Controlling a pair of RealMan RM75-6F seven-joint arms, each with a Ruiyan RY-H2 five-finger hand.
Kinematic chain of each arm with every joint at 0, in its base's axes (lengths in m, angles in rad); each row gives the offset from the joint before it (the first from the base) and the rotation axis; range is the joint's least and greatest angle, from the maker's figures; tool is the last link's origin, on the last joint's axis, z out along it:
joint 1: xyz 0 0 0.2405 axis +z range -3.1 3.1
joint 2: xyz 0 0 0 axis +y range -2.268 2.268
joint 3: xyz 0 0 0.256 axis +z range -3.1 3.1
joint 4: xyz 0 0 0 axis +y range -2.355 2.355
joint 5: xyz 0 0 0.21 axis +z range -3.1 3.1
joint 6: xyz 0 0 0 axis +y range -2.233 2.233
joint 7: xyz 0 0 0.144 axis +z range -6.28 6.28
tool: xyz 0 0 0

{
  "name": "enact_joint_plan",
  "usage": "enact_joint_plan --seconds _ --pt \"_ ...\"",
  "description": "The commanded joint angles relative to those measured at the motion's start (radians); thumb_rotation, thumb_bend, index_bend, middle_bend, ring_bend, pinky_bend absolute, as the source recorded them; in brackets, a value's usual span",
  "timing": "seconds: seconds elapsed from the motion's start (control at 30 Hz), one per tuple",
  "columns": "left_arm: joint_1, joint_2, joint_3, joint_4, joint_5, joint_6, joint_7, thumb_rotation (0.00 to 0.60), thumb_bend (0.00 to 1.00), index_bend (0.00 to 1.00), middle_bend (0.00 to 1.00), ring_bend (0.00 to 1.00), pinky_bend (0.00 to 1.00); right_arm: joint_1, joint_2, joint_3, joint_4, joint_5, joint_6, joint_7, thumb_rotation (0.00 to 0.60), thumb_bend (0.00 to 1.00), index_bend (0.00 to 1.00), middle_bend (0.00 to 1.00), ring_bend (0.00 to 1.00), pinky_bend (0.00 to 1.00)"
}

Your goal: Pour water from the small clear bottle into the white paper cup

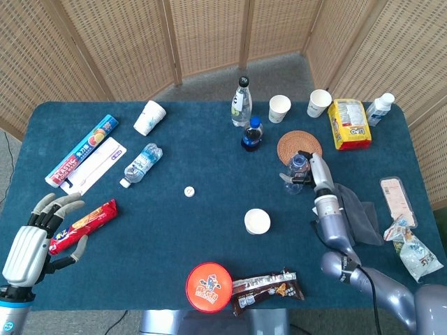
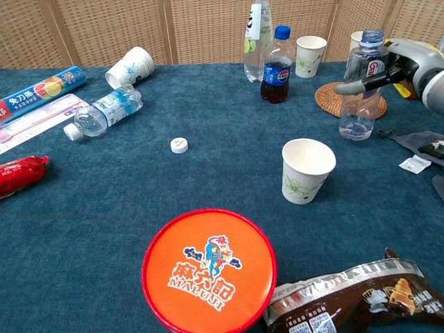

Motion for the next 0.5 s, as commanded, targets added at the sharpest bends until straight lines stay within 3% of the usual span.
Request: enact_joint_plan --seconds 0.03,0.5 --pt "0.002 0.001 0.0 0.001 0.001 0.003 -0.002 0.463 0.47 0.2 0.2 0.18 0.08 -0.002 -0.004 -0.005 0.002 -0.003 -0.001 -0.002 0.6 0.19 0.7 0.7 0.56 0.28" --pt "0.002 0.003 0.0 0.003 0.006 0.004 -0.005 0.464 0.47 0.2 0.2 0.18 0.08 -0.026 0.021 -0.044 0.003 -0.066 -0.032 0.083 0.6 0.18 0.64 0.63 0.47 0.2"
